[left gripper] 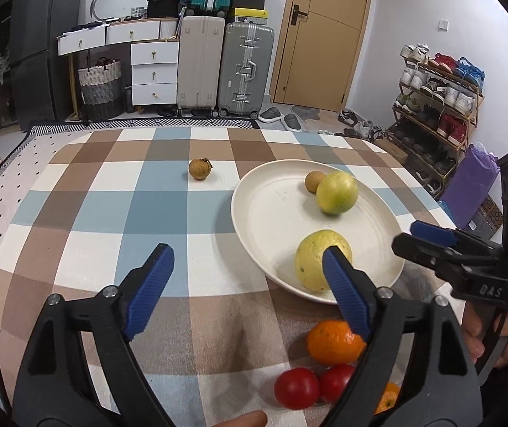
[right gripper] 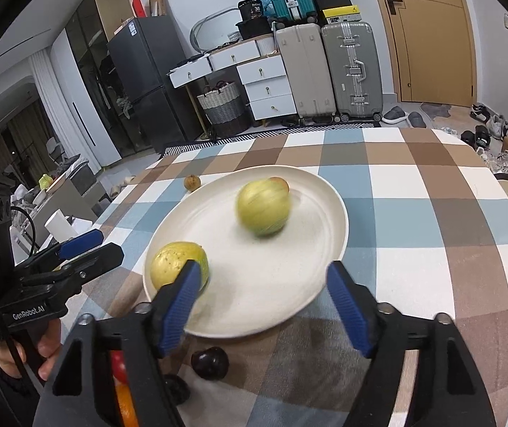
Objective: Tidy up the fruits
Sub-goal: 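Withdraw both open grippers from the plate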
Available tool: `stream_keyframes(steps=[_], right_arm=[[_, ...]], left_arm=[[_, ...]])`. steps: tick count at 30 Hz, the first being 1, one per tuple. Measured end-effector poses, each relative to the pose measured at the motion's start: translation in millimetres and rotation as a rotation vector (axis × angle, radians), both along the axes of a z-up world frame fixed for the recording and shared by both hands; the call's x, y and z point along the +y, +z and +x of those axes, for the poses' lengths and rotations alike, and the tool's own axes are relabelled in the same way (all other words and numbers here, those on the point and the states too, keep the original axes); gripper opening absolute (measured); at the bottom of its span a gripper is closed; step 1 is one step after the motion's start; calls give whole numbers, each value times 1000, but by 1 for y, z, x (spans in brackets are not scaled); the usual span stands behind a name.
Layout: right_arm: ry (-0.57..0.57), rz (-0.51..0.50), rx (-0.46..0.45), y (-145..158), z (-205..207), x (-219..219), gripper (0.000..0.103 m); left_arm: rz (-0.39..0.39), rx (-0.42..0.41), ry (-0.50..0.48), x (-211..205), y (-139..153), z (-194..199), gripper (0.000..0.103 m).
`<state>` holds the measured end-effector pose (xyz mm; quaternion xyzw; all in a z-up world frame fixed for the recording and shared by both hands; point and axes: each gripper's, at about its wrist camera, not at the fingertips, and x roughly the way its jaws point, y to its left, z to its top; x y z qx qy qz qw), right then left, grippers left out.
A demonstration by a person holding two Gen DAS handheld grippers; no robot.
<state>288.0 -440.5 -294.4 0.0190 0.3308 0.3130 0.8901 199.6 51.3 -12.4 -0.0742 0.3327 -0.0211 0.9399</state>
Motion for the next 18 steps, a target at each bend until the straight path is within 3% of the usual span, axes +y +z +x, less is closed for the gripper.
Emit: stream_keyframes(steps=[2,5,12,18], right_arm=[[1,-7,-5,-1,-7,-3,94],[-2,-26,-5,-4,-14,-9,101],[26,-44,24,-8,-29,-14,103],[85,-70,32,-13,-46,-13,103]], left_arm=[[13,0,13,0,1,-6,103],[12,-3,17,0,0,-21,102],[46,35,6,-4,-11,-54,102],[16,64,-7,-1,-19,-69,102]])
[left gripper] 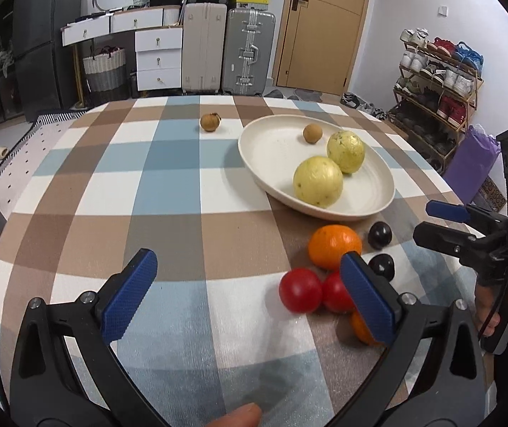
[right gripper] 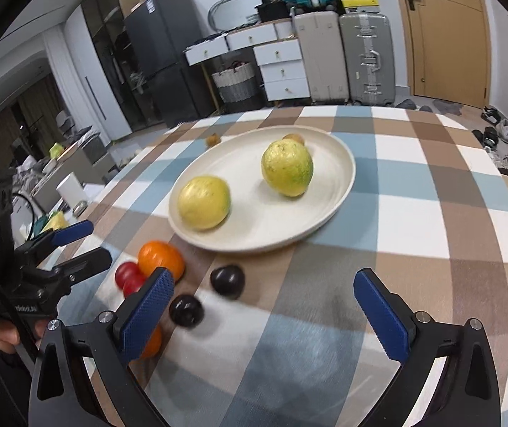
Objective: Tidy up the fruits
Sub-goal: 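Withdraw both open grippers from the plate, then move right gripper to a dark plum and close around it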
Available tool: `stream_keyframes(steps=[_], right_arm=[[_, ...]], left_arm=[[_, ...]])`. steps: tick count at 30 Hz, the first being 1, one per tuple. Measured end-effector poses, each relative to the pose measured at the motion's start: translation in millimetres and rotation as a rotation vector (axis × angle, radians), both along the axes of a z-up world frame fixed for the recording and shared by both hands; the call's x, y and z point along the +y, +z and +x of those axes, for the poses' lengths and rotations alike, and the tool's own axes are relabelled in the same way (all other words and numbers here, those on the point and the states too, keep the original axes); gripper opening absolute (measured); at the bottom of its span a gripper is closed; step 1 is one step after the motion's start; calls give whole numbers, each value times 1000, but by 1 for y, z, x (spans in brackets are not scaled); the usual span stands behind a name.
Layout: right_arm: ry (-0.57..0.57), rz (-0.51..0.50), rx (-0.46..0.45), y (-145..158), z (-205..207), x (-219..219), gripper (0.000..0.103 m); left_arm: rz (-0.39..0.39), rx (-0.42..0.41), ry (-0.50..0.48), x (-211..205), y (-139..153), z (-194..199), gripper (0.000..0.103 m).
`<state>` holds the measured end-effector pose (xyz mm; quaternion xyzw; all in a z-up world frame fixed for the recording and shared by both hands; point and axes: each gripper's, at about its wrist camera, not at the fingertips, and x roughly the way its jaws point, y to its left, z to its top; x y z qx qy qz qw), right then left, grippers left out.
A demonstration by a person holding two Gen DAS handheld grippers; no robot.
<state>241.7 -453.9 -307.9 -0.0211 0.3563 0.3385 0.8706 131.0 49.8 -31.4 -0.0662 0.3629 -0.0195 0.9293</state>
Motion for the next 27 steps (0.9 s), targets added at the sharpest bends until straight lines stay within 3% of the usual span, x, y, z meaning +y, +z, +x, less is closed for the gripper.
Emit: stream_keyframes(steps=[8,14,19,27], right_arm=[[-32,-44,46,-11,9,2,103],[-13,-82,30,-12,5,11,101],[-28,-85,59,-16,11,11,86],[3,-57,72,-15,11,15,74]], left_arm=[[5,48,5,0,-8,9,102],[-6,51,2,2,-8,9,102],[-14,50,9,4,-8,10,102],[-16,48,4,4,-7,10,102]])
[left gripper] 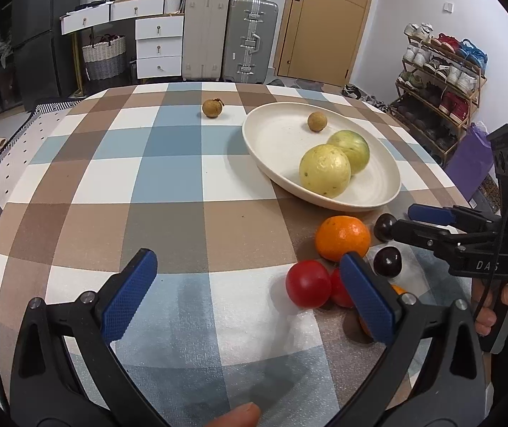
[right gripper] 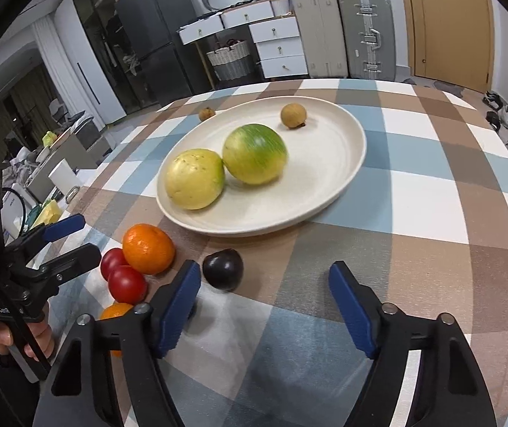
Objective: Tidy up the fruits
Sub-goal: 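Move right gripper to a dark plum and close around it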
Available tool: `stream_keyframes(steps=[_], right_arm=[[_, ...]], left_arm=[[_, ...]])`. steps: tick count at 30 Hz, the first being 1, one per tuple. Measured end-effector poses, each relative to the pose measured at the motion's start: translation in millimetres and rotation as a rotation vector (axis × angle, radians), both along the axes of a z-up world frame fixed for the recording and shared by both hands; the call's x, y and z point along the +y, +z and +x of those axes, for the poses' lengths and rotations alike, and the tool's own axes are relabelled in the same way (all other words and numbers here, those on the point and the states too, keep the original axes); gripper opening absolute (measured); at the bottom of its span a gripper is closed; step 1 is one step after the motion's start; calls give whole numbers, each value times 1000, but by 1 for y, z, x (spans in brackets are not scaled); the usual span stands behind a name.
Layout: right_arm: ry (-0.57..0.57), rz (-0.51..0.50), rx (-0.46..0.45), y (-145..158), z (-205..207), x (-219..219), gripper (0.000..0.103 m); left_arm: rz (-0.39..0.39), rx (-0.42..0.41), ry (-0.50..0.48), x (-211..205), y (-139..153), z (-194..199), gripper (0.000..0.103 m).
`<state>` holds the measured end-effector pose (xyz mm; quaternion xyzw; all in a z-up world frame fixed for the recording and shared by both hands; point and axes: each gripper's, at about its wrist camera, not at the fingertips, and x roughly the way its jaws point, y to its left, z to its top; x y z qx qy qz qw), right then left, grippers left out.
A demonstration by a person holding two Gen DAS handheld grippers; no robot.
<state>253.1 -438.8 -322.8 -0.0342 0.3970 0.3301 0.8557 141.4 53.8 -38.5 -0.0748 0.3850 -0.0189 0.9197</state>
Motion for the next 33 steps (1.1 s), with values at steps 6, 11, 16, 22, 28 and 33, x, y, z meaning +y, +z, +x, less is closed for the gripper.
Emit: stream_keyframes(steps=[6,11,16,22,28,33], right_arm=[[35,-12,-14,1,-4,11,62],[59,6,13,0,-4,17,51],[61,30,39,0,-1,20,45],[68,37,42,-1,-3,19,43],[71,44,47,-1,-4,18,43],[85,61,61,-1,-4,19,38]], left_arm=[[3,6,-1,-1,0,0,102],[2,3,-7,-4,0,-1,102],[2,4,-8,-5,-1,-1,102],[4,5,-8,-6,-2,-1,102],[2,5,-11,-6,-2,-1,102],[2,4,-13,-6,-2,-1,102]])
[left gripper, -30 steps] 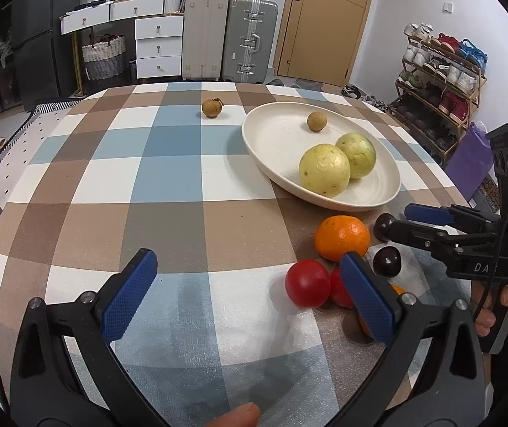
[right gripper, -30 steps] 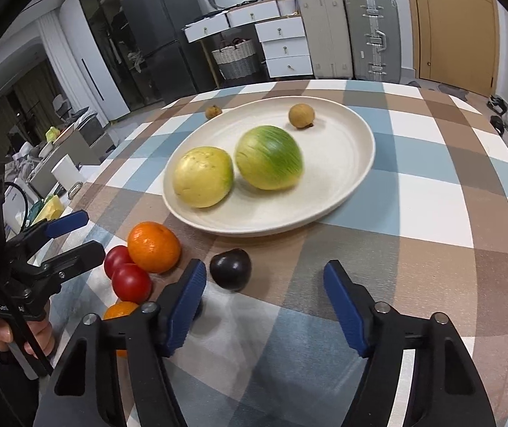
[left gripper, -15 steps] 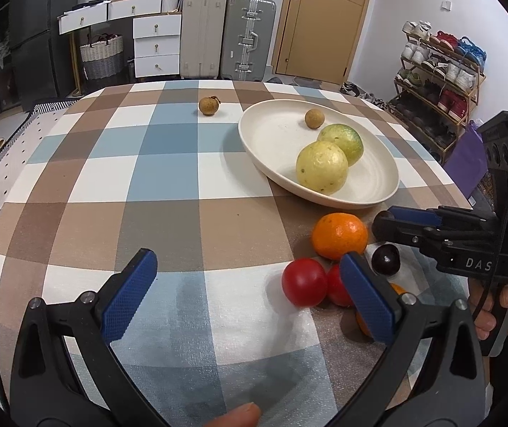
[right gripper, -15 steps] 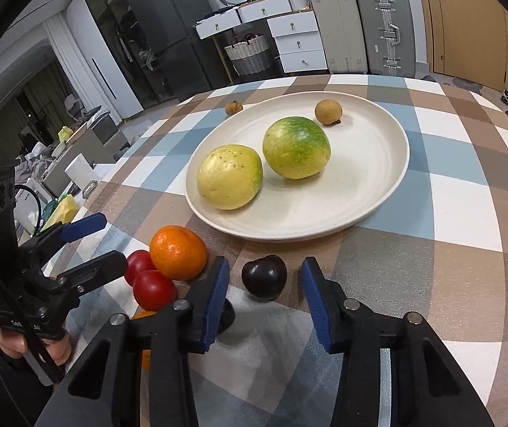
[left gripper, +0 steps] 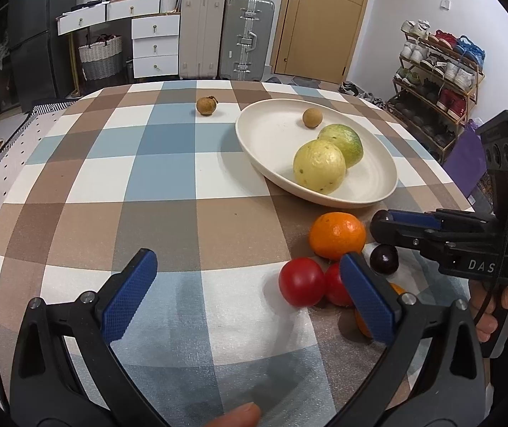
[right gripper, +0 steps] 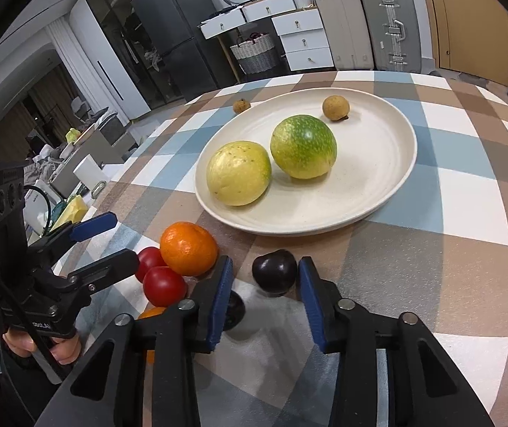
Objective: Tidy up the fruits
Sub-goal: 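Move right gripper to a dark plum and close around it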
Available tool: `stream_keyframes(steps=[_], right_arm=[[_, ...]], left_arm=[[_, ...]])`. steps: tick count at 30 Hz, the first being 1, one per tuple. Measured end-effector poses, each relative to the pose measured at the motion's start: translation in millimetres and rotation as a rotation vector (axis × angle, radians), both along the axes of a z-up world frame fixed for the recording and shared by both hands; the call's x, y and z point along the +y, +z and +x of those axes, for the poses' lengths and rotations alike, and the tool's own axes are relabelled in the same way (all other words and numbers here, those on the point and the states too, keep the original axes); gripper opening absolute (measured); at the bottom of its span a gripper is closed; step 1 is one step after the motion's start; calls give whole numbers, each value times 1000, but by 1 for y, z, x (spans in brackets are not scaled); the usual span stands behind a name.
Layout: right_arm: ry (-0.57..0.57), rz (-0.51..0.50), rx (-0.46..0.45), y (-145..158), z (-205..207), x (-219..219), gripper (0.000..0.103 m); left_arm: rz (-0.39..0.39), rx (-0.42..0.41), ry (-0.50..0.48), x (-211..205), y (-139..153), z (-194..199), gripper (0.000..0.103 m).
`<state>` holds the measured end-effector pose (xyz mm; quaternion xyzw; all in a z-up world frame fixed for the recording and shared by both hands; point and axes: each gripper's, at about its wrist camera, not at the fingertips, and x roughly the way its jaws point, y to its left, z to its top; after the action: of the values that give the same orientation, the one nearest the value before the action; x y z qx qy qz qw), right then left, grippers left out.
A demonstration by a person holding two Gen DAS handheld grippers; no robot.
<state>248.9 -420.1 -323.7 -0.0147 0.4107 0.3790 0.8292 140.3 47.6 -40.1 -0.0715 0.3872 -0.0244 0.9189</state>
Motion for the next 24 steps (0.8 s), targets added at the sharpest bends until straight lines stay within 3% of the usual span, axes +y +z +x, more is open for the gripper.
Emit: stream_keyframes(steps=[13,24], right_arm=[[-29,13,19,-1,4,-3,27],[-33,40,9,3,-1,-14,26]], left_arm=[[-3,-5,1,0,0,0,102],[4,3,-2,0,-2,-1,102]])
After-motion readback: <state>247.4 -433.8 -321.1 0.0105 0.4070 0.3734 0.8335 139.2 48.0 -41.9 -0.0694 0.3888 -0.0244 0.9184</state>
